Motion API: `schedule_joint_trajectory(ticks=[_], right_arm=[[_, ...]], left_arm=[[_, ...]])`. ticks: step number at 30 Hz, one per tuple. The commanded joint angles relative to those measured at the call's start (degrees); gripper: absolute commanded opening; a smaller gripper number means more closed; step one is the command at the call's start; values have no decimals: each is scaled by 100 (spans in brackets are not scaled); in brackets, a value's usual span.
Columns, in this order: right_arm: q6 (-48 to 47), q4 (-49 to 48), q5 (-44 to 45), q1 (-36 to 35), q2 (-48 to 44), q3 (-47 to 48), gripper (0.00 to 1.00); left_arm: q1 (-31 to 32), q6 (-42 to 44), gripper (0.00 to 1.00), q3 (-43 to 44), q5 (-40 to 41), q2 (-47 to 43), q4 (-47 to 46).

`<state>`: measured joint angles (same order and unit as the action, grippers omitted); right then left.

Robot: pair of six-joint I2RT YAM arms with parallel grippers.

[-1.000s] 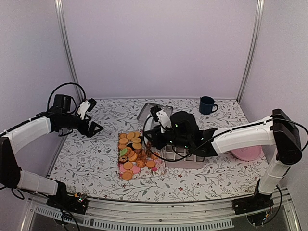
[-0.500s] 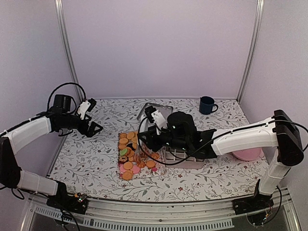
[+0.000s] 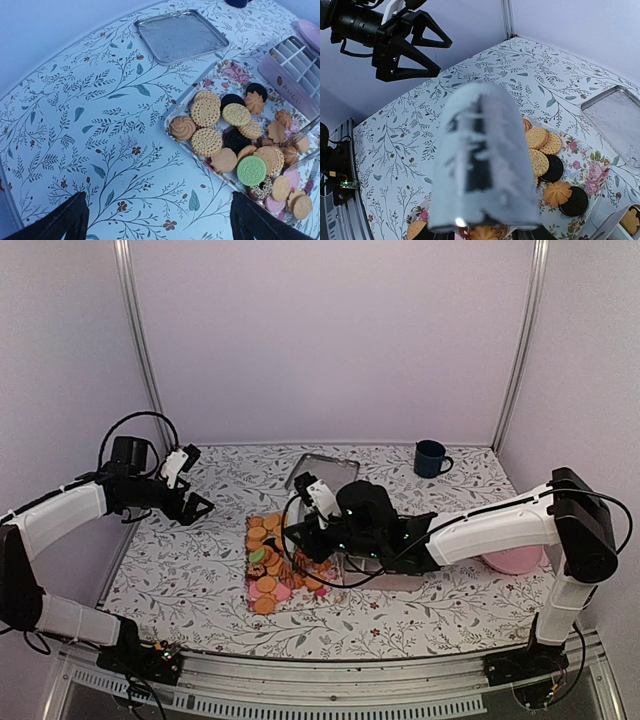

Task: Pack the cookies
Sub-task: Pick up the fake cookies from the plate, then place the fake cookies in the empty pocket of the box.

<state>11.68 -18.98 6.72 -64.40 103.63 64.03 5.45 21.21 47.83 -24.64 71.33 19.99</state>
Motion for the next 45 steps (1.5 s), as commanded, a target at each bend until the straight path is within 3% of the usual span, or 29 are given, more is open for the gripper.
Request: schedule_joint_trajectory(ticks=[1,4,13,29,45], right_arm=[[15,-48,-47,-19,-7,189,35],[-40,-31,22,-14,-166,218,30],[-373,-18,274,121,-730,346,30],[-416,-78,390,1708,-1856,-644,30],[-585,-79,752,2078,-1973,-1127,30]], left_arm=[[-37,55,99,-37,-31,-40,-48],[-36,49,99,-29,-58,-19,-48],[-36,40,99,-18,-35,-14,-37],[-37,58,99,17,0,19,-4],[-39,85,99,-19,-7,30,-3]])
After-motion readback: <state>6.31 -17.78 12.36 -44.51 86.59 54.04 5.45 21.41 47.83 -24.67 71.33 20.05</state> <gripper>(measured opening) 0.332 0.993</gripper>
